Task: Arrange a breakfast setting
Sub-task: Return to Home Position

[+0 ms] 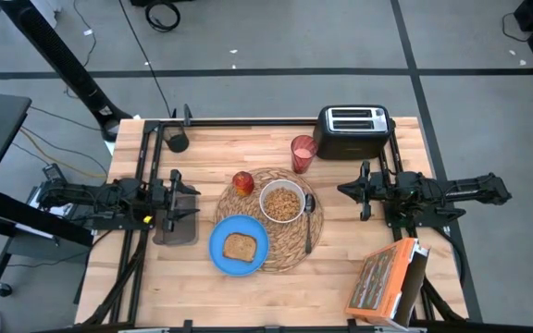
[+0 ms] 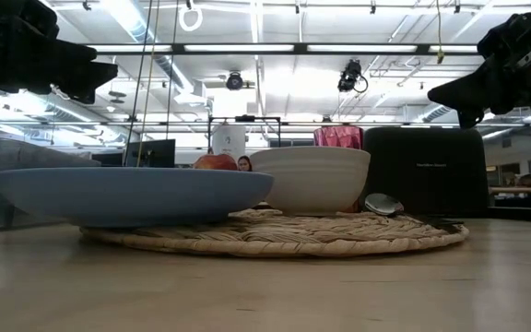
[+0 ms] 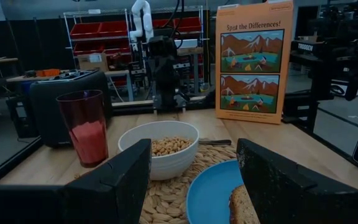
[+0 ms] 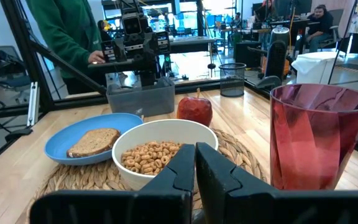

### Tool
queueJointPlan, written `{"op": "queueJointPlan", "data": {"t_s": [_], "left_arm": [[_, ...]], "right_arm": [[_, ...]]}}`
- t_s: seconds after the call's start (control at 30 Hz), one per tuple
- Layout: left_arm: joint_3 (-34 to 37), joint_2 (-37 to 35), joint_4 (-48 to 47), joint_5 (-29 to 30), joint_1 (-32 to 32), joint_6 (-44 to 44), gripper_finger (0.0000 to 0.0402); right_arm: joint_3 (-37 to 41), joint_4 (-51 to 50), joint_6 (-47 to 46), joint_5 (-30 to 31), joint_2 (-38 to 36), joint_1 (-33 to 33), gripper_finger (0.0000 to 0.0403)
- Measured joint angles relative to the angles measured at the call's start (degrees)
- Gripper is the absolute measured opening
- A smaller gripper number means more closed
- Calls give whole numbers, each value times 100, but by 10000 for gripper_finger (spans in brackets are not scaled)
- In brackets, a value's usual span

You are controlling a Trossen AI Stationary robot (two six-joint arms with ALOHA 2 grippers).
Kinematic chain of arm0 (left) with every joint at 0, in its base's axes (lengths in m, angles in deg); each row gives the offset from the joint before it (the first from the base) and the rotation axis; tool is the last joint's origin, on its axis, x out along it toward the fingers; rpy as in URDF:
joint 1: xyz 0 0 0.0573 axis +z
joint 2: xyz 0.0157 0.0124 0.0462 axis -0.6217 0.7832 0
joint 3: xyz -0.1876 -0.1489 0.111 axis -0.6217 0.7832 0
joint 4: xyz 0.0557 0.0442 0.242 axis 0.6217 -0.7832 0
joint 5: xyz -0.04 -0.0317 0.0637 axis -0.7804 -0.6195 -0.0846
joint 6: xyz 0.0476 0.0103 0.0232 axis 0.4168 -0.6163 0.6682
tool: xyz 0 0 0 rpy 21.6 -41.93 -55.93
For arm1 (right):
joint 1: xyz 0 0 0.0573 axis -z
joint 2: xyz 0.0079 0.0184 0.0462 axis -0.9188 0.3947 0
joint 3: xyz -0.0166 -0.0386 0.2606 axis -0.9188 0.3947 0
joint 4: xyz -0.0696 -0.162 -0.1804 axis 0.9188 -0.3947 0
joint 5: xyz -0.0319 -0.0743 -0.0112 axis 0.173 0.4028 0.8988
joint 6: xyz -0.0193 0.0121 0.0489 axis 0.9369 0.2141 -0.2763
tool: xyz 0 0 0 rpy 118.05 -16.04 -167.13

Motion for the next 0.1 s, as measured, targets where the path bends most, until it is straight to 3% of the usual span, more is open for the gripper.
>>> {"op": "queueJointPlan", "data": {"t_s": [0.1], "left_arm": [[0, 0, 0, 0, 1, 0, 243]], "right_arm": [[0, 0, 0, 0, 0, 0, 22]]}}
